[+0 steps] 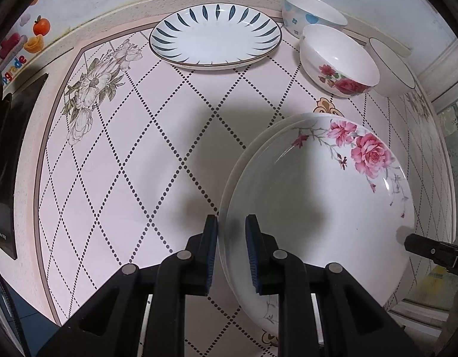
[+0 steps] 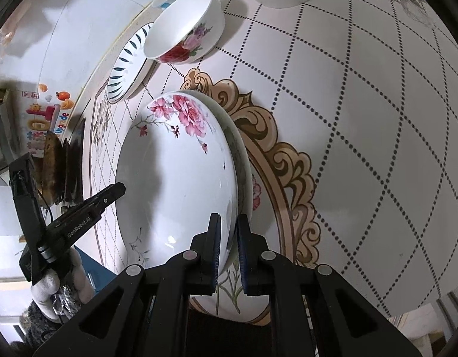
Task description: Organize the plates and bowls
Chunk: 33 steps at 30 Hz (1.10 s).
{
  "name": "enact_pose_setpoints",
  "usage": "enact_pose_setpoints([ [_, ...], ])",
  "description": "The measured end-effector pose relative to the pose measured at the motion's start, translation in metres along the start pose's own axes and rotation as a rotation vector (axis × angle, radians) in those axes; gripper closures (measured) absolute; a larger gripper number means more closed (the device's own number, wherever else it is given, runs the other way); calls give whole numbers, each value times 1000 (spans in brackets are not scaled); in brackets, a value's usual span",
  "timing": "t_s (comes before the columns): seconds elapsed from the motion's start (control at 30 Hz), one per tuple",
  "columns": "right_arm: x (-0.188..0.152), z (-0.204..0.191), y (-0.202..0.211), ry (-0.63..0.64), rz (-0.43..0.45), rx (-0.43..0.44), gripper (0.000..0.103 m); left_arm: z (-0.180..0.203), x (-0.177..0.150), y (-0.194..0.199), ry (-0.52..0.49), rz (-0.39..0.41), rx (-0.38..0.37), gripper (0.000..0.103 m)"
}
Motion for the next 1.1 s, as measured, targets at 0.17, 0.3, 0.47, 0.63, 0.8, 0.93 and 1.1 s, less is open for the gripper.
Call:
enact_pose_setpoints([
  [0.17, 0, 6, 5, -22, 2, 30, 90, -1, 0, 0, 1, -4, -6, 86],
  [0.3, 2, 5, 14, -39, 20, 59, 90, -8, -1, 6, 28, -15, -52, 86],
  [0.47, 11, -15, 37, -52, 52, 112, 90, -33, 9, 38, 85, 36, -110, 84],
  [0.63, 48, -67, 58, -15, 90, 152, 62, -68, 50, 55, 135, 76, -145, 78],
  [0.8, 117, -128, 50, 43, 115, 119, 56, -106, 104, 39, 204, 52, -188, 78],
  [0.93, 179, -162, 25, 62, 97, 47, 56, -126, 148, 15, 239, 21, -234, 78],
  [1.1, 244, -178, -16, 49, 71, -95, 56, -131, 184, -11, 237, -14, -247, 78],
])
Point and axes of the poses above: each gripper's, at about its wrist camera, not at the fingertips, and y roughly against the way its jaws point, z to its right, x to its top, the point moved 3 cm from there along -y, roughly the way its jaws point, and after that the axes turned 7 degrees about -z, right-handed, at the moved point
